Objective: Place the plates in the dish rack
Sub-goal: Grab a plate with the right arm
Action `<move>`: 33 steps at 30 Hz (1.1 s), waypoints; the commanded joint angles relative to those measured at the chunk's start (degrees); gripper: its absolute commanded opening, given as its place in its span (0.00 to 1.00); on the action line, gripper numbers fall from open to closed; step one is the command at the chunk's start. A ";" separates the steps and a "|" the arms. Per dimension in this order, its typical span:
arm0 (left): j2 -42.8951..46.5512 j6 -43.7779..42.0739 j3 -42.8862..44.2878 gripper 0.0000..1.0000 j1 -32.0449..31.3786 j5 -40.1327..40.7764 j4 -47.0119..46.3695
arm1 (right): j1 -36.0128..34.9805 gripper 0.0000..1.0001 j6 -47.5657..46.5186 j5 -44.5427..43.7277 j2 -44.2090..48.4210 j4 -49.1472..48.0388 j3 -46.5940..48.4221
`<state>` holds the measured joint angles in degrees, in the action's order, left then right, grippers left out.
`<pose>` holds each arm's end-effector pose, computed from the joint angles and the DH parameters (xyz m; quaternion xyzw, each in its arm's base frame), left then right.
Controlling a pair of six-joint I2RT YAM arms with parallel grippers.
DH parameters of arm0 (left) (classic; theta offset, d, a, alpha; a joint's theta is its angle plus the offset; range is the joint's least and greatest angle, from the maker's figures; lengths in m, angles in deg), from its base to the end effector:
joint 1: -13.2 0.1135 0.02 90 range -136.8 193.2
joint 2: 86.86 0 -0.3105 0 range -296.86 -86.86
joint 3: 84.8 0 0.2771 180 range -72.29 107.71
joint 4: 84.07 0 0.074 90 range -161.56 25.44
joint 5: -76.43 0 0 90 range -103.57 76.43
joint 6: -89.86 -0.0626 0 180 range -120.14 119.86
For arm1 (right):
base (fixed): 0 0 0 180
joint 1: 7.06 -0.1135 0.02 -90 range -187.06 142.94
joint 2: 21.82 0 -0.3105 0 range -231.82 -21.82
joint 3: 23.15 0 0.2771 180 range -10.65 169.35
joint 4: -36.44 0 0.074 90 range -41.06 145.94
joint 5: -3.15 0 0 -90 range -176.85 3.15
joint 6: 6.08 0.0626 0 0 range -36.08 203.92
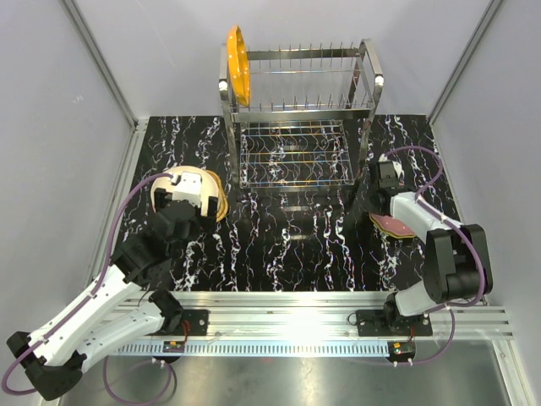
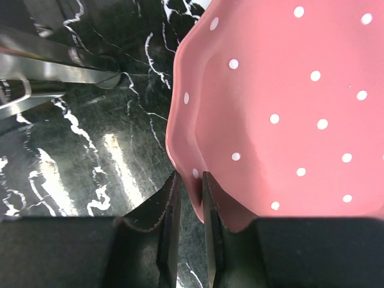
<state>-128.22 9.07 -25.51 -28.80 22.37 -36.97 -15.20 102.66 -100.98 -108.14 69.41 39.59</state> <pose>0.1431 -0.0794 0.3432 0.0817 0.8310 0.0318 0.5493 0.3271 0.0314 0.2001 0.1230 0.9431 -0.0482 0.3052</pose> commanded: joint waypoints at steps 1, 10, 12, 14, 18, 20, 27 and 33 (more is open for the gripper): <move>-0.21 -0.07 2.17 0.99 0.16 -0.70 -1.10 | 0.32 0.02 0.07 -1.25 4.23 0.27 1.35; -0.38 -0.07 2.08 0.99 0.25 -0.79 -1.19 | 0.32 0.00 0.86 1.21 7.84 0.62 1.97; -0.38 -0.07 2.08 0.99 0.25 -0.70 -1.28 | 0.32 0.00 1.29 2.87 8.19 0.45 1.53; -0.56 -0.07 2.17 0.99 0.25 -0.70 -1.10 | 0.32 0.00 1.47 4.63 8.45 0.36 1.01; -1.17 0.72 2.52 0.99 0.25 -1.92 -0.93 | 0.32 0.00 2.17 7.01 9.77 0.01 -0.49; -2.05 1.24 3.22 0.99 0.25 -3.42 -1.01 | 0.32 0.00 2.26 8.06 10.21 -0.08 -1.54; -8.29 5.63 8.67 0.99 0.25 -12.90 1.27 | 0.23 0.00 2.18 12.72 9.42 -0.08 -2.08; -9.97 14.86 6.75 0.99 0.25 -29.06 -3.64 | -0.12 0.00 2.09 15.54 7.75 -0.95 -2.95</move>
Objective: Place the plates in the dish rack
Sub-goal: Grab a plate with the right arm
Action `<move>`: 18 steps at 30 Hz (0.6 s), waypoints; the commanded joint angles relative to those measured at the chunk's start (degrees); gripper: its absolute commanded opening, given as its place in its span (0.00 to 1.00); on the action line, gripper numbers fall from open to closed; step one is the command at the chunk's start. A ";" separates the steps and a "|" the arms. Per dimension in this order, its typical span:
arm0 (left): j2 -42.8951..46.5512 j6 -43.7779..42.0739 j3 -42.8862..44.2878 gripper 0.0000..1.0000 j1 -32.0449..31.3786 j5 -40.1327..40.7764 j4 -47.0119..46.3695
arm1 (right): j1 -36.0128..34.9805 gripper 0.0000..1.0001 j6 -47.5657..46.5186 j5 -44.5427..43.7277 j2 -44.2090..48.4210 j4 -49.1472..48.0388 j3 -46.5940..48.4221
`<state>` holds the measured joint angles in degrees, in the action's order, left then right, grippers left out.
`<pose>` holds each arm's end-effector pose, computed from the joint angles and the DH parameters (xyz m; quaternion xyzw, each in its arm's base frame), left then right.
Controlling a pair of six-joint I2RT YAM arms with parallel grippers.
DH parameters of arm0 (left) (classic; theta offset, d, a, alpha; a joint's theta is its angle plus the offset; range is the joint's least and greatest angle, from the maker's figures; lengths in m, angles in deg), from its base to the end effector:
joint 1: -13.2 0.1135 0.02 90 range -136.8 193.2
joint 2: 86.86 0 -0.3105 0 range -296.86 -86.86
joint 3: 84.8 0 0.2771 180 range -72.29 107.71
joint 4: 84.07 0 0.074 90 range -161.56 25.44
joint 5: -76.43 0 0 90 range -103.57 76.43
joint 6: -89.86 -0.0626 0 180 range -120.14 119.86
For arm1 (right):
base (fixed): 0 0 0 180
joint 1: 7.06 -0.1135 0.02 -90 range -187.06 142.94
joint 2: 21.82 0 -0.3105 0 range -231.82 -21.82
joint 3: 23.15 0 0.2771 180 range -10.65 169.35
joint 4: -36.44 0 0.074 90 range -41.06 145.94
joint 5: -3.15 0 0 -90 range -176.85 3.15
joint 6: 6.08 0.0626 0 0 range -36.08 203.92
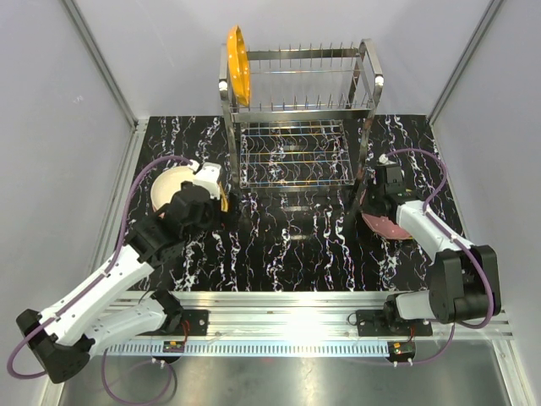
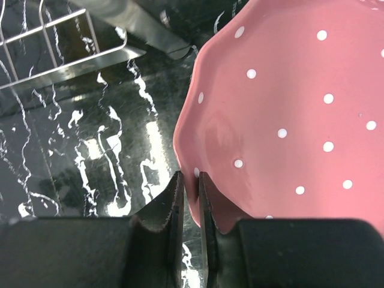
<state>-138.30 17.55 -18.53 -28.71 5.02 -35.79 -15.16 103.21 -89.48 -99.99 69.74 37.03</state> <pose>0.1663 -0.1225 0.3537 0.1075 0.8658 -0.1089 0.4764 0.3026 0.0402 0.2253 0.0995 0.9380 0.0574 0.3270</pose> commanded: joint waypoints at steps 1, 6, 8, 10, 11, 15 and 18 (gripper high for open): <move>0.11 7.52 -1.36 0.99 0.16 -12.78 -6.22 | -0.16 0.01 1.37 3.95 -0.32 -1.11 -0.22; -0.68 10.96 -5.94 0.99 0.08 -14.98 -10.02 | -0.51 0.02 1.37 4.56 -0.66 0.56 1.45; -0.85 11.31 -7.00 0.99 0.16 -14.99 -9.84 | -0.95 0.00 1.02 4.57 -1.19 1.61 2.24; -0.33 11.75 -8.22 0.99 0.16 -14.90 -9.93 | -1.39 0.00 1.10 4.30 -1.63 1.44 1.89; -0.07 11.84 -8.66 0.99 0.16 -14.81 -10.10 | -1.48 0.00 0.93 4.48 -1.89 1.18 1.72; 0.55 12.28 -10.07 0.99 0.16 -15.07 -10.37 | -2.89 0.00 -0.04 3.95 -2.69 1.53 1.98; 0.99 12.28 -10.43 0.99 0.16 -14.99 -9.67 | -3.94 0.00 -0.57 3.25 -3.13 2.14 2.42</move>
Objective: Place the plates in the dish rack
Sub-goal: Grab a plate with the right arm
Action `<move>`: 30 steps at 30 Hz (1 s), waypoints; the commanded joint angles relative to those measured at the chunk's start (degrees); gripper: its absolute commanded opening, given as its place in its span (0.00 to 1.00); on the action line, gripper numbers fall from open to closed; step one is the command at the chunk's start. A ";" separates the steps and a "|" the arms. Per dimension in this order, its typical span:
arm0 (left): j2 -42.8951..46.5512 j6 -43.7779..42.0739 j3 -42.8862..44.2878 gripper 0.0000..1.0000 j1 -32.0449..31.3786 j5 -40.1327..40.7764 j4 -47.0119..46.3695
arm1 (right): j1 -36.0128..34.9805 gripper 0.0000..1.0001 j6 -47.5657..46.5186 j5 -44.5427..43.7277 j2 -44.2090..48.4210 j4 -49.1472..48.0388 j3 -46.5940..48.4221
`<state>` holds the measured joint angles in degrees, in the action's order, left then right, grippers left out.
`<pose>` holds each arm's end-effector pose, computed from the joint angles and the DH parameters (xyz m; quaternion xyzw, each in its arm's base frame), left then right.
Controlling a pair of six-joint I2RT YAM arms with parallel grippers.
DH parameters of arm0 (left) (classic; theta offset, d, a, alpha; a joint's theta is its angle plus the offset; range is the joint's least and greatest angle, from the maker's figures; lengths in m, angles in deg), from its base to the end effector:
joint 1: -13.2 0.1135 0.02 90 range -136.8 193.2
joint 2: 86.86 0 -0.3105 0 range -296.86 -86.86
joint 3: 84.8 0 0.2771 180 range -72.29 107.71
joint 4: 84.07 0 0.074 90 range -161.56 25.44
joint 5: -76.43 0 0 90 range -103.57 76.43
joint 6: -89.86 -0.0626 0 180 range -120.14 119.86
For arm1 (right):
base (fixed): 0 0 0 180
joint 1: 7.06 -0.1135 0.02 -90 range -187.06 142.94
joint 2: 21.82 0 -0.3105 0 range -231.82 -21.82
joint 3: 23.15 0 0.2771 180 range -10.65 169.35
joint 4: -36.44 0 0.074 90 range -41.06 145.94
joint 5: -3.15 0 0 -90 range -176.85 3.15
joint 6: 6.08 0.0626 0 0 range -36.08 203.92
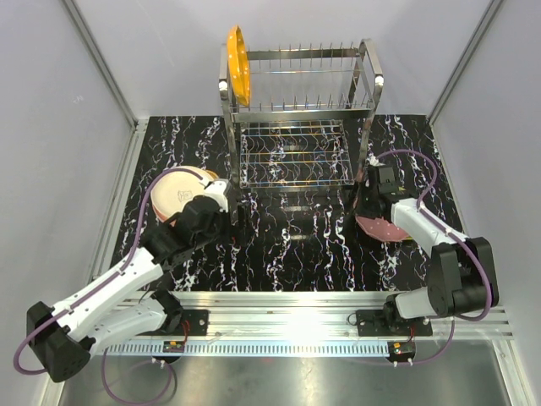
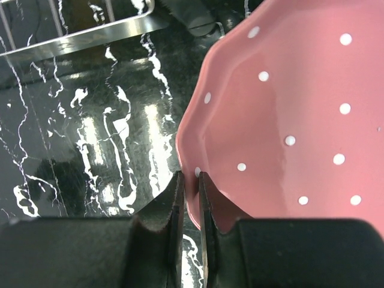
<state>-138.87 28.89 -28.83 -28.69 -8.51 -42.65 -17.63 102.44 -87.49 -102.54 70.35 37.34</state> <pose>0.1627 -0.1385 0.2944 0.0809 0.8924 -0.2243 0.3831 0.3048 0.0562 0.2134 0.0677 0.9490 0.0722 0.2993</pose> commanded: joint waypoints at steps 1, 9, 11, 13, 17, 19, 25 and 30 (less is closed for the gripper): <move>1.82 0.93 -0.13 0.99 0.14 -1.28 -2.19 | -2.17 0.00 0.02 0.91 -0.66 1.53 2.20; 3.84 1.20 -0.04 0.99 0.05 -0.14 -0.96 | -6.83 0.00 -0.33 -2.43 -2.33 2.85 2.99; 4.02 1.46 -0.13 0.99 0.14 -0.14 -0.78 | -7.88 0.00 -0.33 -3.48 -3.03 3.29 3.52; 4.02 1.64 -0.39 0.99 0.14 -0.75 -0.87 | -8.41 0.00 -0.42 -4.36 -3.56 4.07 4.13; 4.02 1.99 -0.31 0.99 0.14 -1.72 -0.52 | -9.38 0.00 -1.30 -6.47 -5.92 5.48 5.45; 4.37 2.25 -0.40 0.99 0.05 -1.46 -0.17 | -10.00 0.00 -1.30 -7.17 -6.80 5.92 5.97; 5.69 2.60 0.48 0.99 0.14 -0.93 1.67 | -12.28 0.00 -1.65 -9.98 -9.97 7.68 8.17; 5.08 0.67 6.18 0.99 0.14 2.05 9.22 | -12.72 0.00 -2.18 -10.34 -11.73 8.56 9.23</move>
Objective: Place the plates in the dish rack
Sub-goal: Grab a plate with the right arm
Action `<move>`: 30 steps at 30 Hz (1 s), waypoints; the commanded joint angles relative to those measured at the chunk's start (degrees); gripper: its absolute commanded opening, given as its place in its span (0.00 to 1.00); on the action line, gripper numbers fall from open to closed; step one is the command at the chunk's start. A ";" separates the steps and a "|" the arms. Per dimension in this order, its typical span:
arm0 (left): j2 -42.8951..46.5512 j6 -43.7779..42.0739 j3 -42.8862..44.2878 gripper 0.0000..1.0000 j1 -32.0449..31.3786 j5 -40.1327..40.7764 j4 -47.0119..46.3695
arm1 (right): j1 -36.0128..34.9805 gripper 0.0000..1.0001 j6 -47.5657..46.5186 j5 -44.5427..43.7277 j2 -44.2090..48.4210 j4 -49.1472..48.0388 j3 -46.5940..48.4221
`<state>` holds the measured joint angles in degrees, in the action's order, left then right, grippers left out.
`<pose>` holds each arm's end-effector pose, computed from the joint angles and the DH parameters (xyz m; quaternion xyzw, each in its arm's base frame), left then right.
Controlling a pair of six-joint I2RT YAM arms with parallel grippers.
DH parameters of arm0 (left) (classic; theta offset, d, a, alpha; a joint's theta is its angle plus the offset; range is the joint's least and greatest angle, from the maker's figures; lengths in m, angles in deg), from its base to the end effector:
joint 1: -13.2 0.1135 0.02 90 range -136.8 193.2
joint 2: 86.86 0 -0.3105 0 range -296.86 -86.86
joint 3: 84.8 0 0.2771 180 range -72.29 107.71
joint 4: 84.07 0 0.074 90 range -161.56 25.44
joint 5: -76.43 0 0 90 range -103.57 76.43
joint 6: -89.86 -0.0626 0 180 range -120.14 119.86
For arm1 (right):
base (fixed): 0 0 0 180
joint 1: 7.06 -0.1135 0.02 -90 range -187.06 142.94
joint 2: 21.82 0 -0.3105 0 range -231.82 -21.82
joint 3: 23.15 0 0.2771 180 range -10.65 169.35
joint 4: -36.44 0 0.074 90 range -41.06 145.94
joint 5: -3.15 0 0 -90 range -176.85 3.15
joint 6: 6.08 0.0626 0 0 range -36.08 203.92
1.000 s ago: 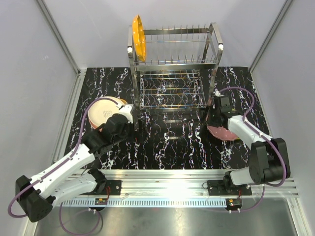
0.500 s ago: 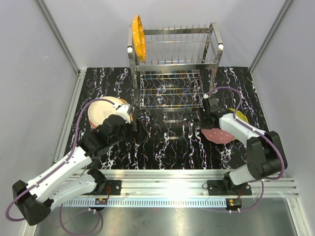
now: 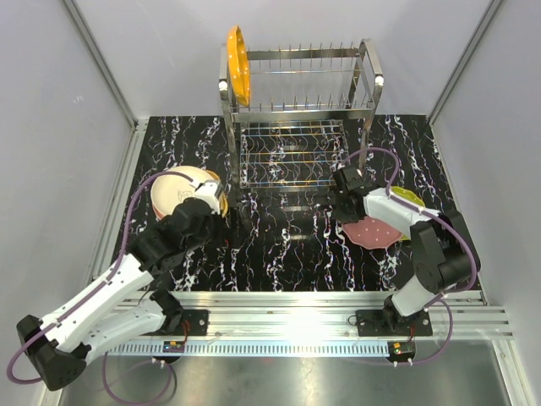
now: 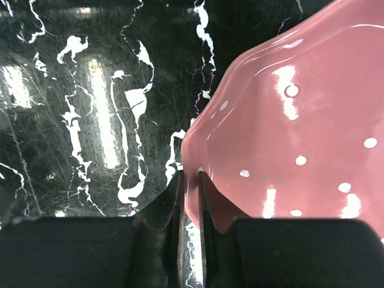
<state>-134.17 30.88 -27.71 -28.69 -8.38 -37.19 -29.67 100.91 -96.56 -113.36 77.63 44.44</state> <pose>0.1462 -0.1235 0.3066 0.0646 0.8923 -0.2318 0.3820 0.3167 0.1204 0.1883 -0.0295 0.9728 -0.0051 0.2298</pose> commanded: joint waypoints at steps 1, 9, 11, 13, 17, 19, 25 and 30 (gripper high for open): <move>0.38 -2.28 6.04 0.99 0.14 2.10 4.73 | -0.77 0.00 -0.65 -1.27 -1.17 1.37 2.39; 3.98 -7.02 10.52 0.99 0.14 8.24 10.09 | -2.96 0.00 -0.73 -1.71 -3.55 2.16 4.23; 4.24 -8.34 11.23 0.99 0.14 9.04 10.89 | -3.49 0.00 -0.82 -2.06 -4.51 2.51 4.59; 4.24 -10.10 12.02 0.99 0.05 10.62 12.03 | -4.02 0.00 -0.82 -2.41 -5.13 2.86 5.20; 4.15 -12.13 12.55 0.99 0.14 13.43 12.92 | -5.07 0.00 -0.38 -2.33 -6.36 3.22 6.08; 4.51 -12.57 12.03 0.99 0.14 14.40 12.65 | -5.77 0.00 -0.12 -2.59 -6.97 3.65 6.78; 7.49 -13.53 8.95 0.99 0.14 19.06 10.02 | -7.88 0.01 0.67 -2.77 -8.38 3.75 8.19; 8.72 -13.80 8.42 0.99 0.14 19.42 9.84 | -9.73 0.01 1.29 -2.94 -10.23 4.36 9.68</move>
<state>-126.17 18.29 -18.88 -28.69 8.60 -24.91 -37.86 100.85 -99.88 -121.76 82.02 52.18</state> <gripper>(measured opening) 0.988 0.159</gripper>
